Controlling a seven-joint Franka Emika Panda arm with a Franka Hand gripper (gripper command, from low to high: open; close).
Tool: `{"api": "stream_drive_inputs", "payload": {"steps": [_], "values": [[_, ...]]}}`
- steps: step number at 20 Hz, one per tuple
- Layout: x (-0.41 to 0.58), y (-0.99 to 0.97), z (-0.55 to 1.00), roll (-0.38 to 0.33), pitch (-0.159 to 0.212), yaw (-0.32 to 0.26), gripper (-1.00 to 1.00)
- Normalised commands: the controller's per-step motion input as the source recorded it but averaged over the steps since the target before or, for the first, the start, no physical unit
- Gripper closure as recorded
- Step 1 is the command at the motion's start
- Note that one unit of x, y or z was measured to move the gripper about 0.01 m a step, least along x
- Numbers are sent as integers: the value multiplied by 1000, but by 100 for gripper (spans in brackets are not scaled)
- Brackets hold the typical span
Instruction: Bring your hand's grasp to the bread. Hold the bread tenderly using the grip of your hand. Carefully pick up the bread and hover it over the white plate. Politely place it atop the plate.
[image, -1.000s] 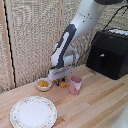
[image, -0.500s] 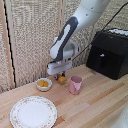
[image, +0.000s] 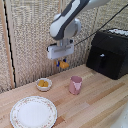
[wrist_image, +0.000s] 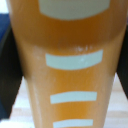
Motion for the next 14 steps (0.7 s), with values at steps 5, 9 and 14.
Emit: {"api": "stream_drive_inputs", "payload": {"steps": [5, 9, 14], "values": [[-435, 862, 302, -1, -25, 0, 100], [-468, 914, 0, 0, 0, 0, 100], [-440, 939, -93, -1, 0, 0, 100]]}}
